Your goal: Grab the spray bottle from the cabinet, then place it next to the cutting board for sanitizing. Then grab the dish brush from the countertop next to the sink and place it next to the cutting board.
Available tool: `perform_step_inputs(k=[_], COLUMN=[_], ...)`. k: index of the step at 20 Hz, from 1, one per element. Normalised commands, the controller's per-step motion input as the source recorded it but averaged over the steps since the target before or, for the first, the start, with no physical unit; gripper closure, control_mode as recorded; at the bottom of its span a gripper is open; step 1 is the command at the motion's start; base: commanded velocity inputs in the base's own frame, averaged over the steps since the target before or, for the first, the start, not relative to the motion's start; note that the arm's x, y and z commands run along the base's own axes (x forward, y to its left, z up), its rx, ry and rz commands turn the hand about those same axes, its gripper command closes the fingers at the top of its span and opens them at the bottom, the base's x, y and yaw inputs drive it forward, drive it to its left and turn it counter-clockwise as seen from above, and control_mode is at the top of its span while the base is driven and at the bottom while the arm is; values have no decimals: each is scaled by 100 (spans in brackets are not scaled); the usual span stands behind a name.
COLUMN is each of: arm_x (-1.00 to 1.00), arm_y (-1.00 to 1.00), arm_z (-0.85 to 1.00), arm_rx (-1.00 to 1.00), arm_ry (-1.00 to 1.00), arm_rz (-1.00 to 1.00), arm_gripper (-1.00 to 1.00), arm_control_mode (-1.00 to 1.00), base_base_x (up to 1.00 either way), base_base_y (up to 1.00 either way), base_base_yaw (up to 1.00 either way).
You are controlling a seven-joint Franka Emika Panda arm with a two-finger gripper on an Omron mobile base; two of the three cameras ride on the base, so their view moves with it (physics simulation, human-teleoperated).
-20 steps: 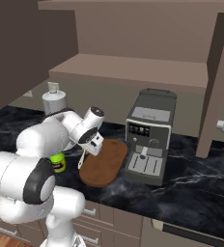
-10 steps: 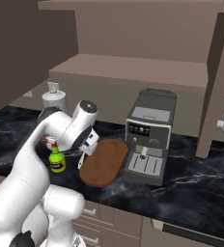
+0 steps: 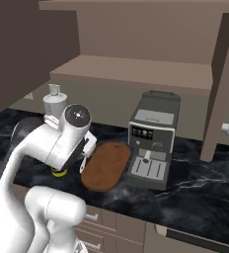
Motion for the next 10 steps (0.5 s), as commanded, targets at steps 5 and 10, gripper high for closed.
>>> perform_step_inputs(k=[5, 10], arm_x=[-47, -36], arm_y=[0, 0], arm_z=[100, 100], arm_rx=[0, 0], arm_ry=[-41, -43], arm_rz=[-1, -5], arm_gripper=[-100, -100], arm_control_mode=[-100, -100], base_base_x=[0, 0], base_base_y=[0, 0], base_base_yaw=[0, 0])
